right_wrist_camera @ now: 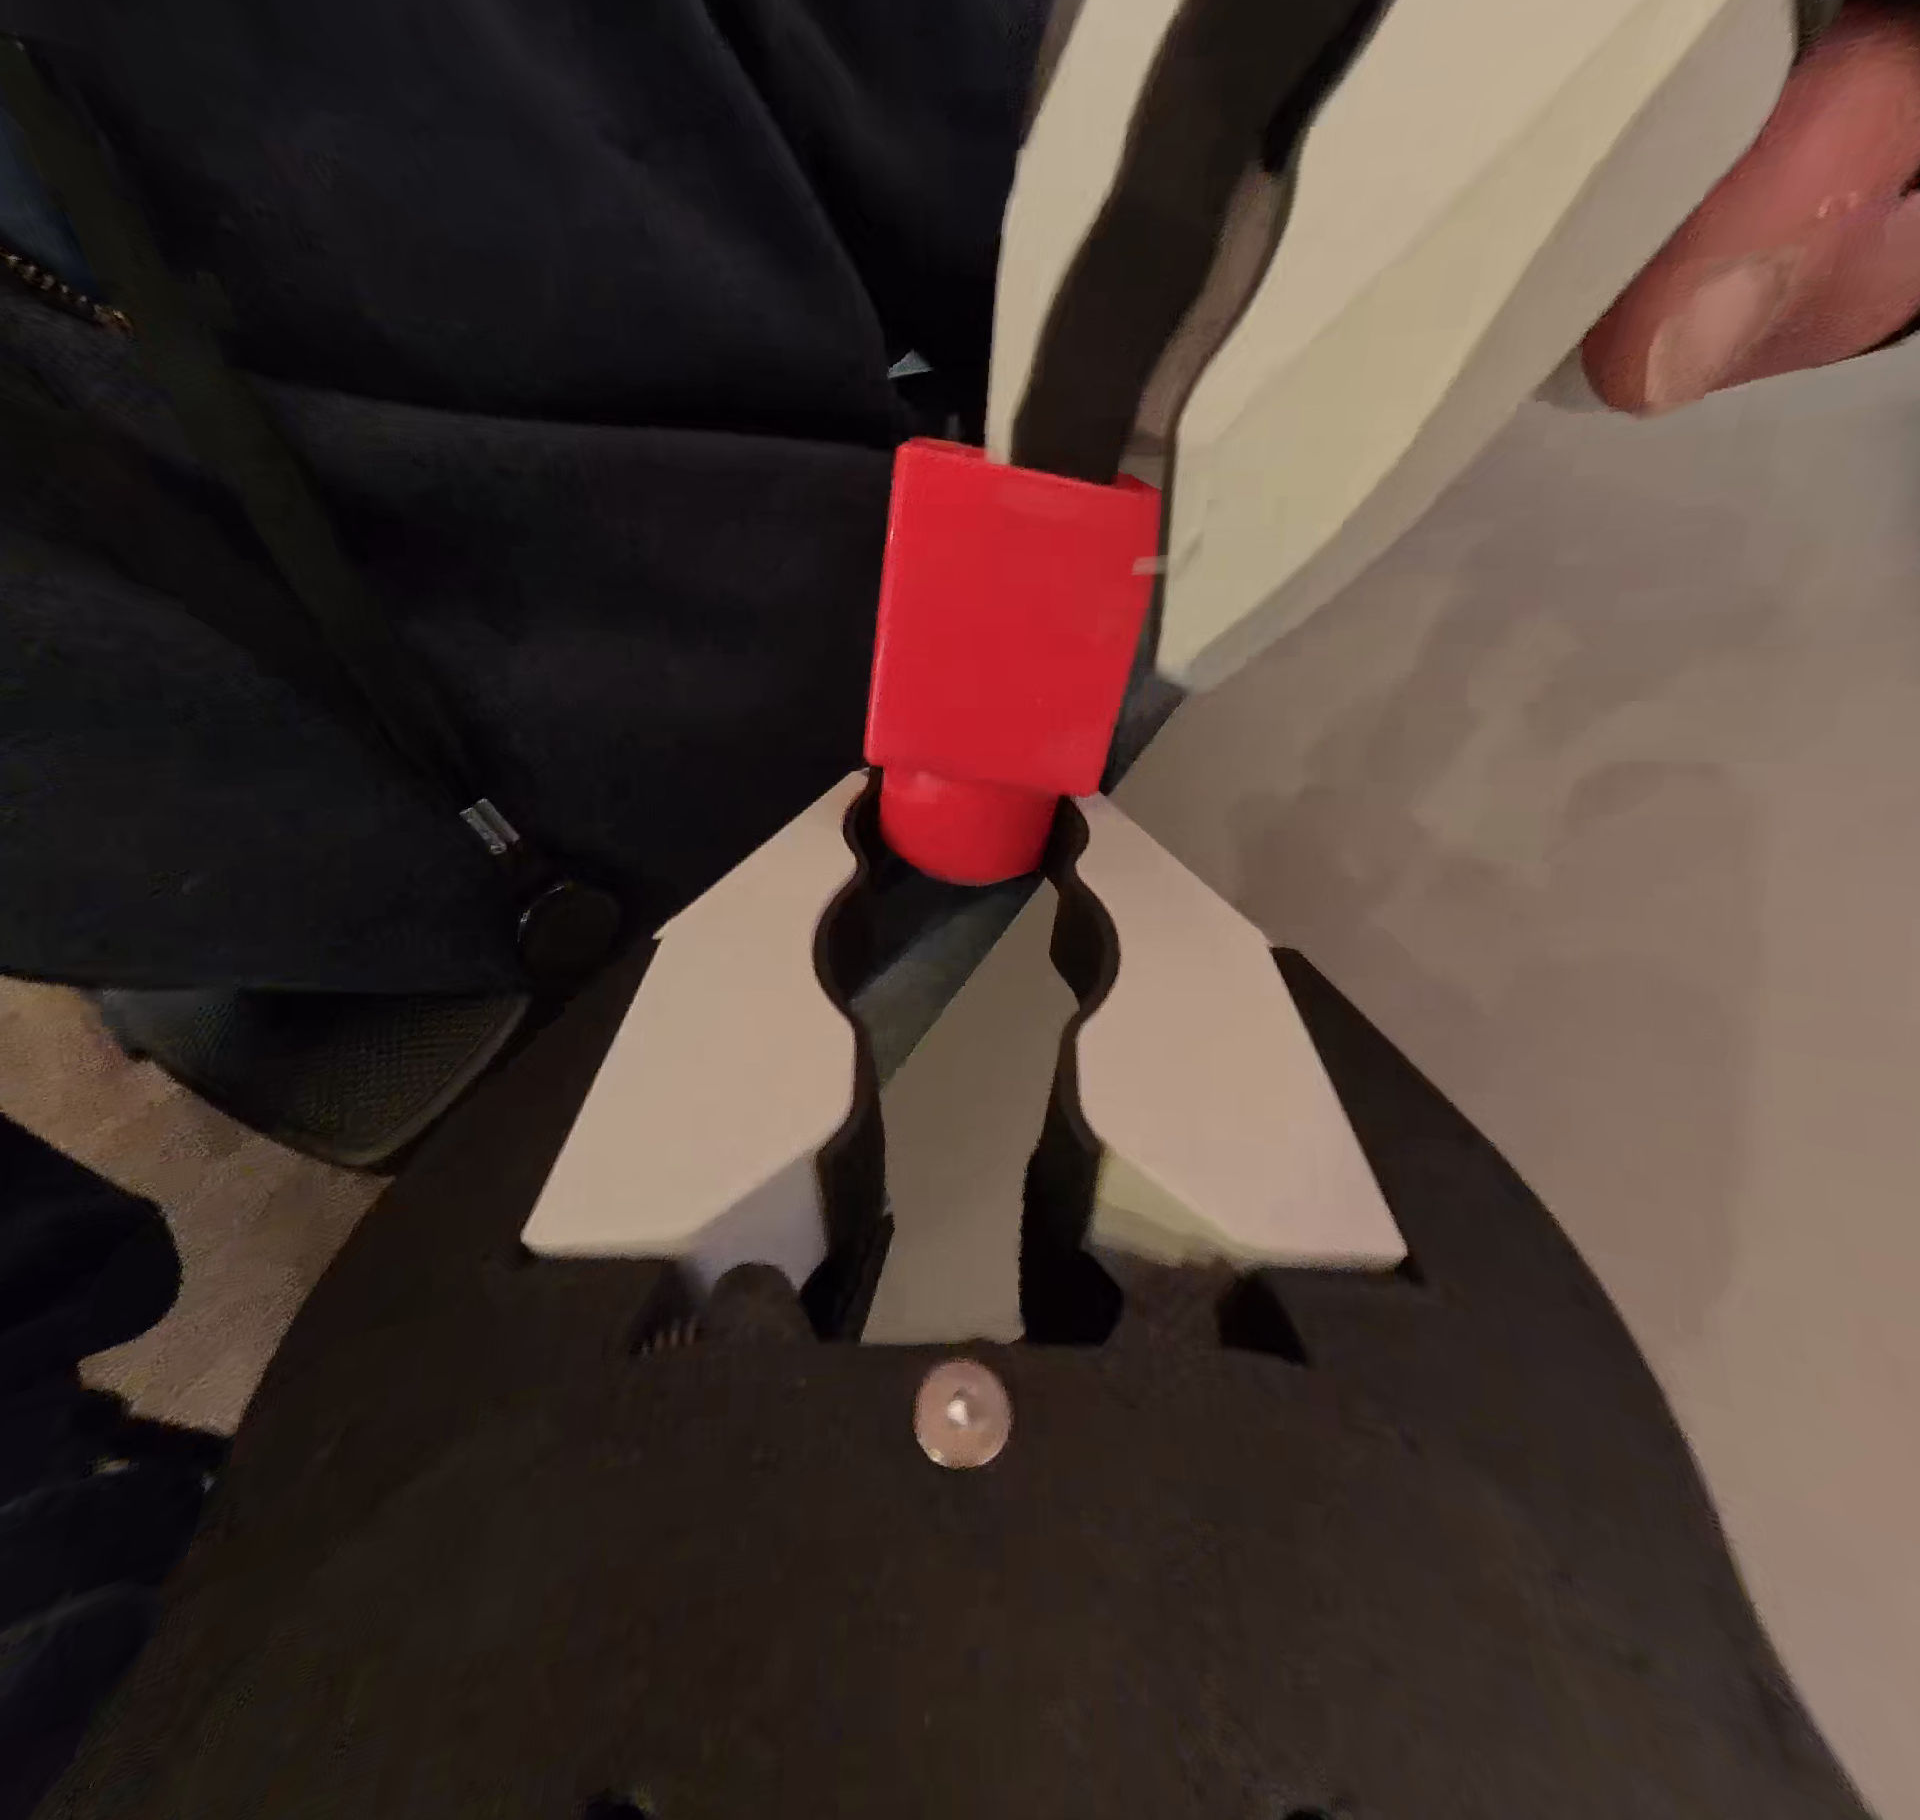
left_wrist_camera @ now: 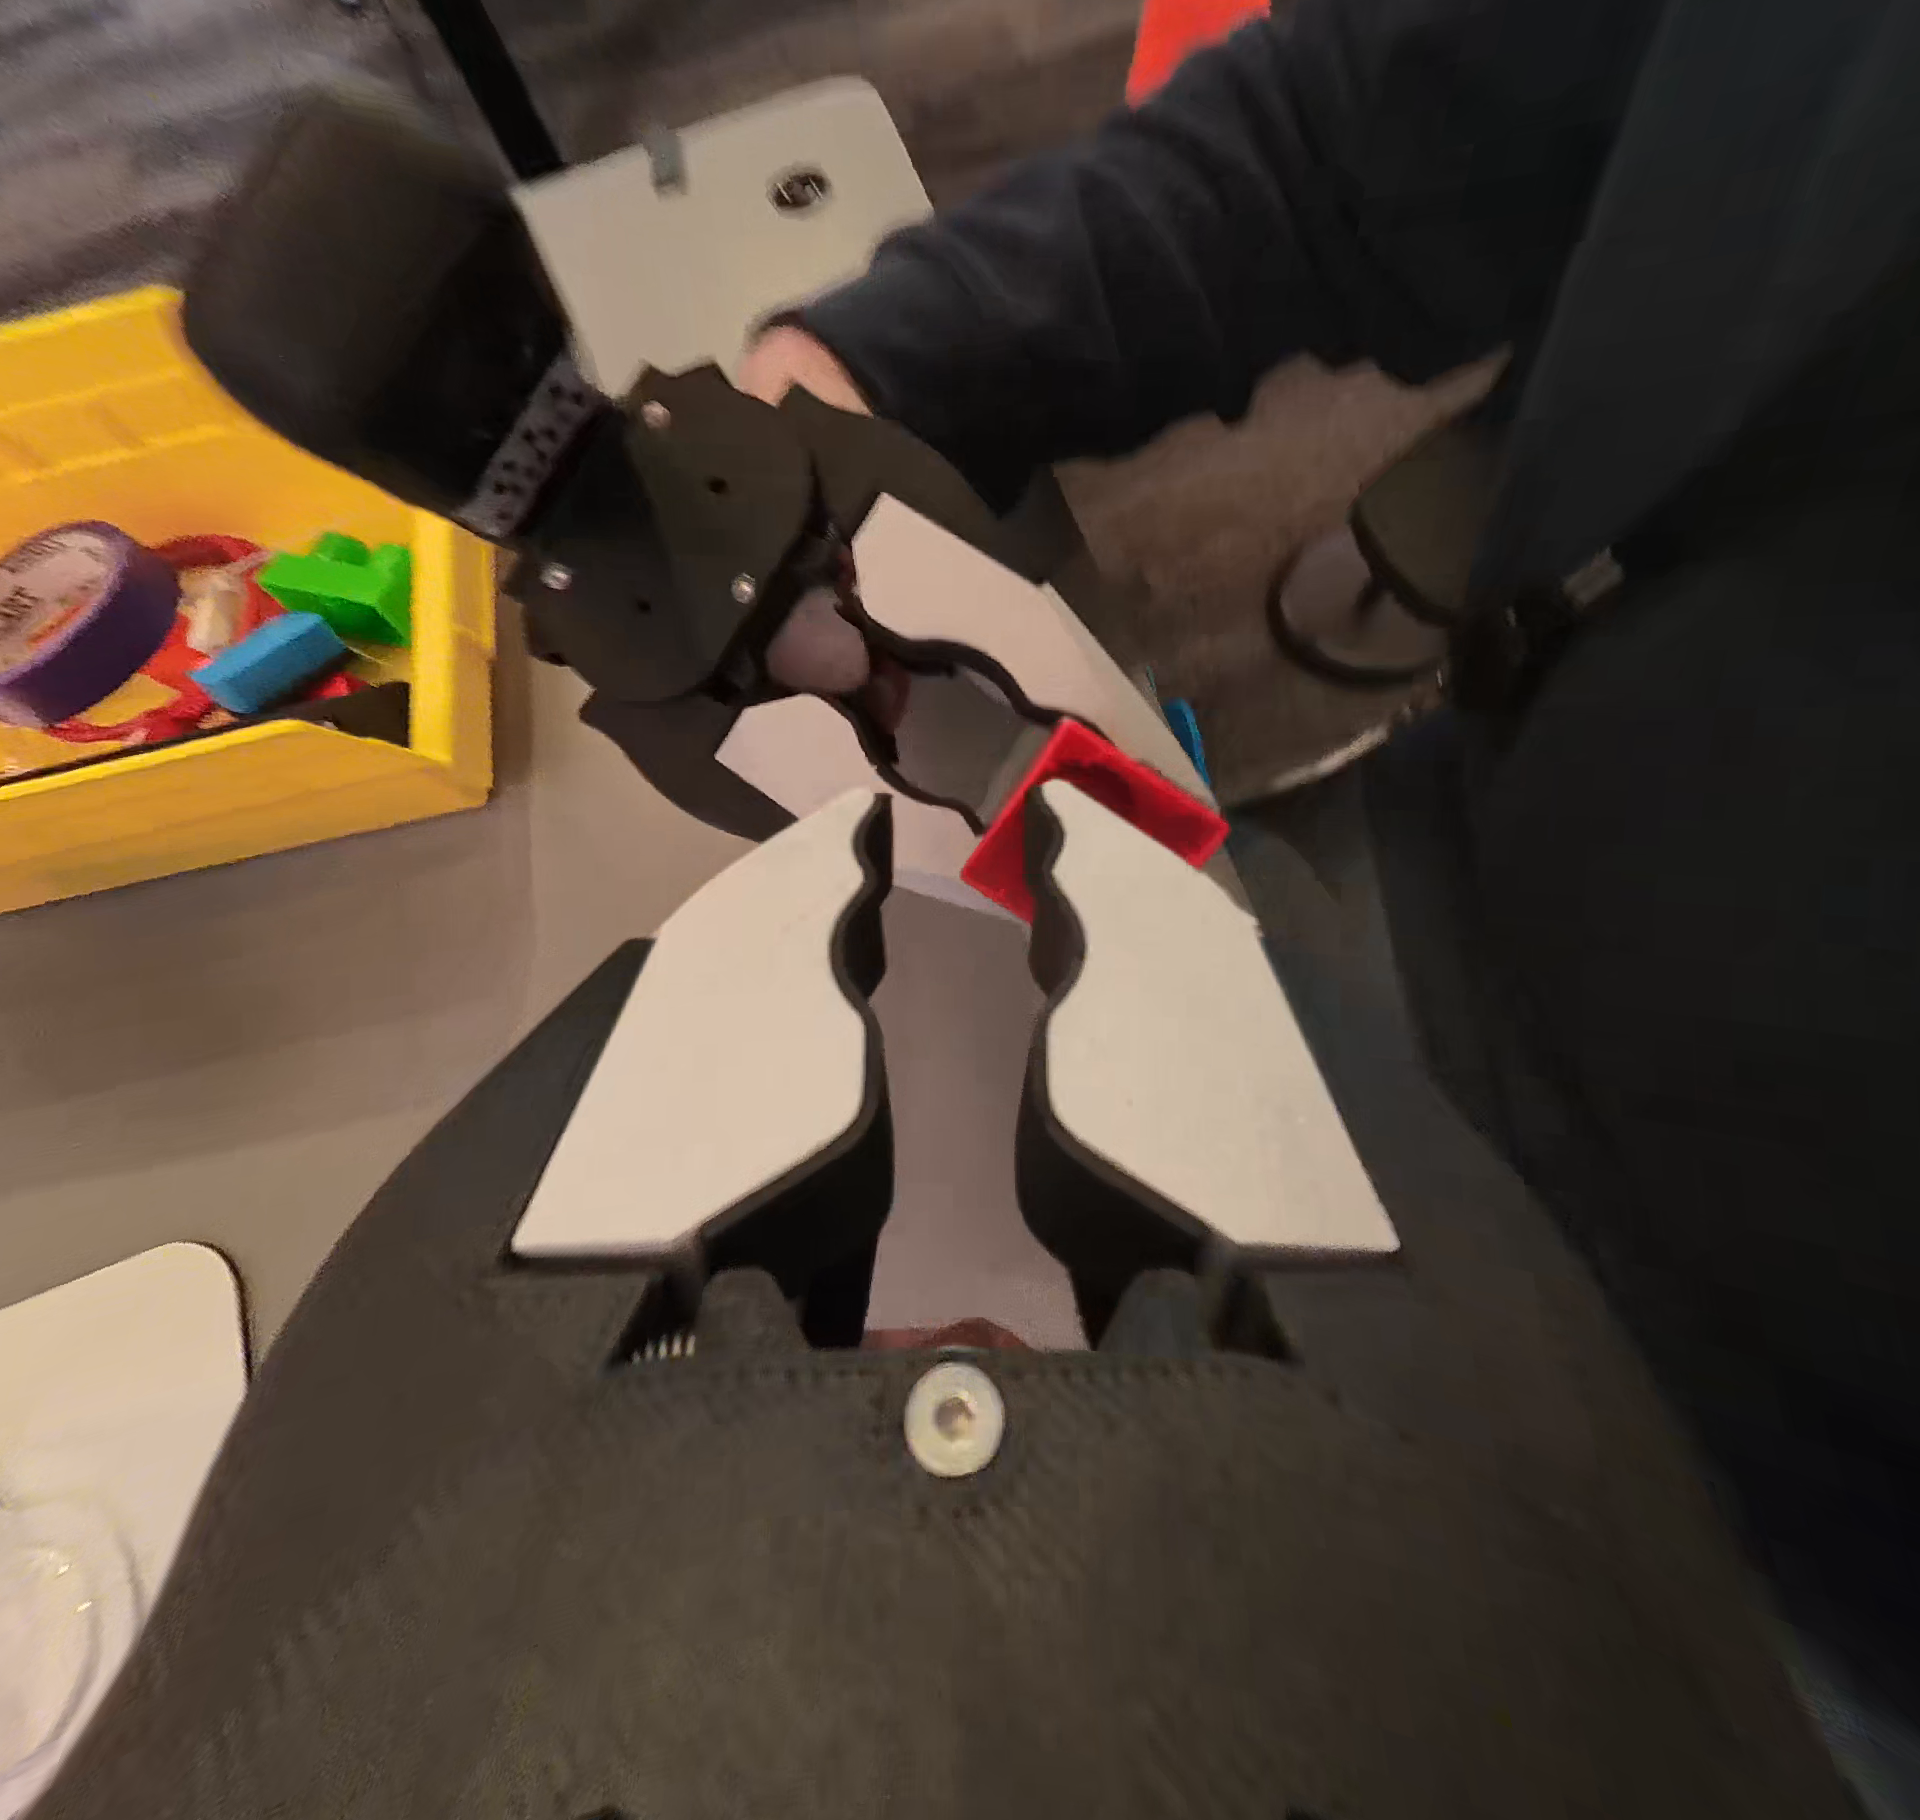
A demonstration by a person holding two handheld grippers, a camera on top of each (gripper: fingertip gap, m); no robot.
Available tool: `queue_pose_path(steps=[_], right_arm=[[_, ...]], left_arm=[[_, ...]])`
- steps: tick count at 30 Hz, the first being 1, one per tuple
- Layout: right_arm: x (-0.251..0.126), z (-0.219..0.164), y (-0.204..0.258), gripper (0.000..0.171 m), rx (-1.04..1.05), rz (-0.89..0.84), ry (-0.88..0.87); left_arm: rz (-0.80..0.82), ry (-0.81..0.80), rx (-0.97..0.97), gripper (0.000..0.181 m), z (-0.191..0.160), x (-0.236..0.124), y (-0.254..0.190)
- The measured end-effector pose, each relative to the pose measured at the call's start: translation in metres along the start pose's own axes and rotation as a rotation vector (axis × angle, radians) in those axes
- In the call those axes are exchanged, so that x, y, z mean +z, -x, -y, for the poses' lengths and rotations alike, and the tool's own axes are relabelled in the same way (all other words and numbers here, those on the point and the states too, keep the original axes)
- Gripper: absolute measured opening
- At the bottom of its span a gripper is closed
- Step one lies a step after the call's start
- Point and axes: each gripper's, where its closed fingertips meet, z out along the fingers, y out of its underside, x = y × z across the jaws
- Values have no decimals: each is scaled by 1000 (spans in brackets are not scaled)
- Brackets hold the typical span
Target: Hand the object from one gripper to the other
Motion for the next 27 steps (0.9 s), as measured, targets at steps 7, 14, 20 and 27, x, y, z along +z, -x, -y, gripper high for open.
queue_pose_path(steps=[7, 14, 20, 27], right_arm=[[4, -9, 11, 27, 84, 152, 53], [-17, -5, -22, 46, 84, -136, 23], [-64, 7, -65, 69, -123, -767, 147], [-92, 43, -77, 74, -553, -1367, 326]], left_arm=[[-72, 154, 185, 4, -11, 14, -15], [107, 170, 106, 1, -20, 7, 14], [288, 79, -172, 1, -27, -9, 55], [235, -298, -637, 2, -21, -11, 70]])
